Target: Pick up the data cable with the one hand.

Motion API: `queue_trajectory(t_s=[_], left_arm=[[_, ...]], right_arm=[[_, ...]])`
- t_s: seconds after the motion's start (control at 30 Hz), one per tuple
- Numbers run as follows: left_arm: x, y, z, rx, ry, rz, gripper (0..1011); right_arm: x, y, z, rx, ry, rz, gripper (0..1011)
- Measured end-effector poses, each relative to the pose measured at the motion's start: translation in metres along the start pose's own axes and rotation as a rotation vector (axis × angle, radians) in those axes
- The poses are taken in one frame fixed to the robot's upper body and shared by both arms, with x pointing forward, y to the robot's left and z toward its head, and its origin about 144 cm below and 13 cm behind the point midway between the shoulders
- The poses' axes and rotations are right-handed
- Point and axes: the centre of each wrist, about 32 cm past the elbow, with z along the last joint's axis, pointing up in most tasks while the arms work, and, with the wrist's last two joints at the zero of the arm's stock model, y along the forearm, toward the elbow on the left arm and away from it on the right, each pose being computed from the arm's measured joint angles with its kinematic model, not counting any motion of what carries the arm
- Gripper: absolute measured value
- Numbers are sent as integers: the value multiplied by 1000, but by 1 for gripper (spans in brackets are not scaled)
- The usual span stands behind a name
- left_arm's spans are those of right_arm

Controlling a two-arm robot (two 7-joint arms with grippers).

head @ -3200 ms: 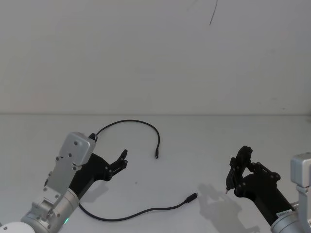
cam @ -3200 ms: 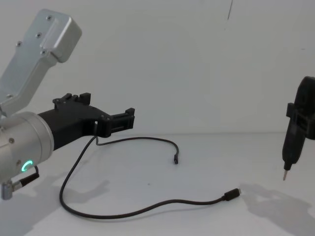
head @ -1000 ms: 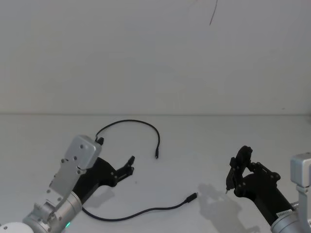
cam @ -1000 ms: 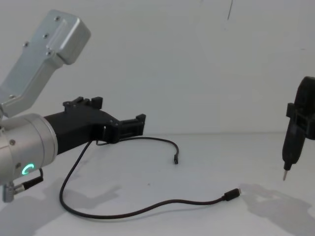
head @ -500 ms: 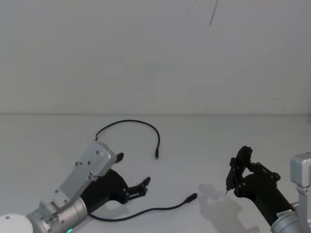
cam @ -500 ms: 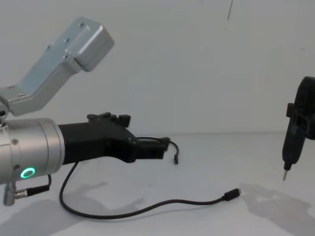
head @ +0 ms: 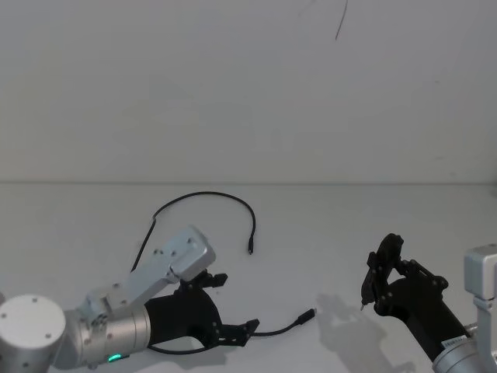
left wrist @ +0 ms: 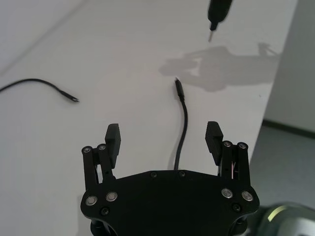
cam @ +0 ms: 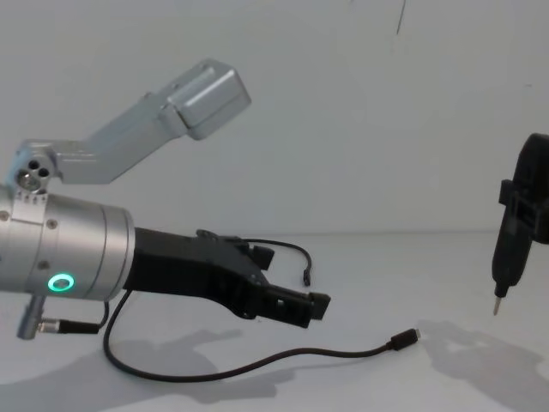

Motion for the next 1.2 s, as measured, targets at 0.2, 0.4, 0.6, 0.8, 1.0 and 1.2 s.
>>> queue_trajectory(t_s=[0.2, 0.4, 0.6, 0.8, 1.0, 1.2], left_arm=[[14, -7, 6, 47, 9, -71, 1001], [26, -14, 12, 78, 38, -116, 1000], [36, -19, 15, 99, 81, -147, 1001], [43, -23, 17, 124, 105, -164, 1001], [49, -27, 17, 153, 118, -168, 1001], [54, -31, 16, 184, 122, -170, 1001]], right_arm=[[0, 0, 0, 0, 0, 0, 263], [0, 0, 0, 0, 0, 0, 263], [0, 0, 0, 0, 0, 0, 263], [0, 0, 0, 0, 0, 0, 263], [0, 0, 0, 0, 0, 0, 263], [0, 0, 0, 0, 0, 0, 263]])
